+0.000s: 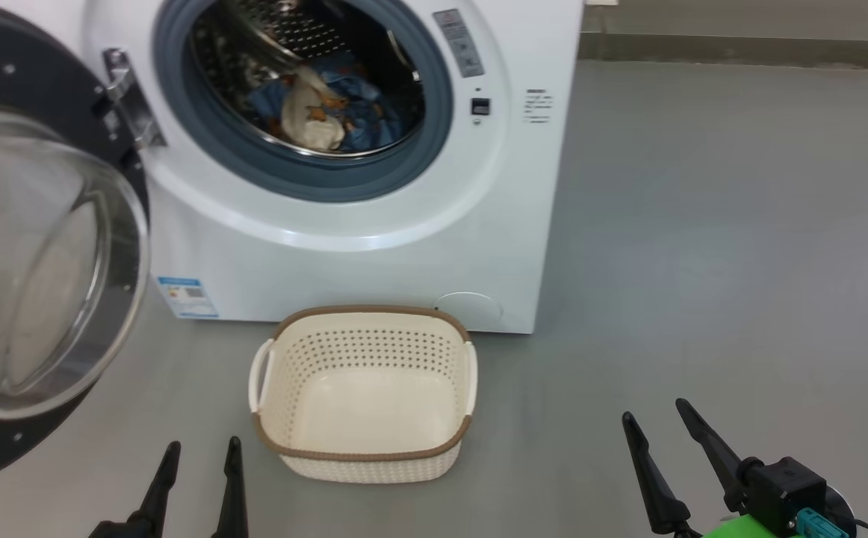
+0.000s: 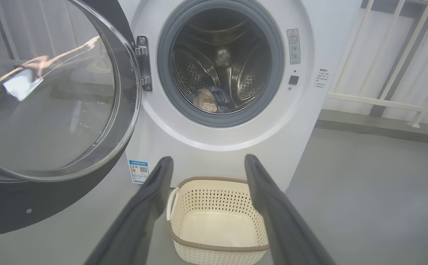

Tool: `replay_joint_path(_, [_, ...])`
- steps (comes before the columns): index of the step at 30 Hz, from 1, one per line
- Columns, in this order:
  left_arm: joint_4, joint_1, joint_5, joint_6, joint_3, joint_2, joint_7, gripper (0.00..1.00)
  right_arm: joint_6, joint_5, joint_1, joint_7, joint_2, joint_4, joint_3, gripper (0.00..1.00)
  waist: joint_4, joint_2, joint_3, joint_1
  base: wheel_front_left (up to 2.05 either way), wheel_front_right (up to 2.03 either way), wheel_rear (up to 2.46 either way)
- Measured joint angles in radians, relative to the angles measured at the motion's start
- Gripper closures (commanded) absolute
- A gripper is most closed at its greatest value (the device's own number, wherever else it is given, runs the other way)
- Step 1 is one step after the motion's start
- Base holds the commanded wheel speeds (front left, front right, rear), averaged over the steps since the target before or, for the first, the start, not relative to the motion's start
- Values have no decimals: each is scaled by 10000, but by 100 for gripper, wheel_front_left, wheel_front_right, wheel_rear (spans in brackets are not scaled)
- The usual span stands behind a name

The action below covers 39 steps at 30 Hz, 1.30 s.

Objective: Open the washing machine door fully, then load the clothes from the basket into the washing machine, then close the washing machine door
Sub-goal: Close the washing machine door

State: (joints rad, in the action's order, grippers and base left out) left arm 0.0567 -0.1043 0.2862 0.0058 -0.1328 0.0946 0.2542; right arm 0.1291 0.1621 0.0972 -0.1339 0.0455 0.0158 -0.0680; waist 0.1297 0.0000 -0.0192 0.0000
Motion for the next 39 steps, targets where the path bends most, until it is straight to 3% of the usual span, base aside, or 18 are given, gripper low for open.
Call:
replay_joint_path(24, [-623, -166, 17, 265, 48, 259, -341, 0, 0, 215, -412, -383, 15, -525, -731, 0, 3509, 1, 219, 0, 0, 0, 0])
replay_joint_path(30, [-857, -457, 130, 472, 255, 278, -280, 0, 0, 215, -961, -380, 19, -782, -1170, 0, 3888, 0, 229, 0, 0, 0, 0])
replay_joint_path(39, [-1009, -645, 190, 602, 410, 301, -161, 0, 0, 247, -1207, -383, 35, -1141, -1448, 0, 3895, 0, 139, 0, 0, 0, 0])
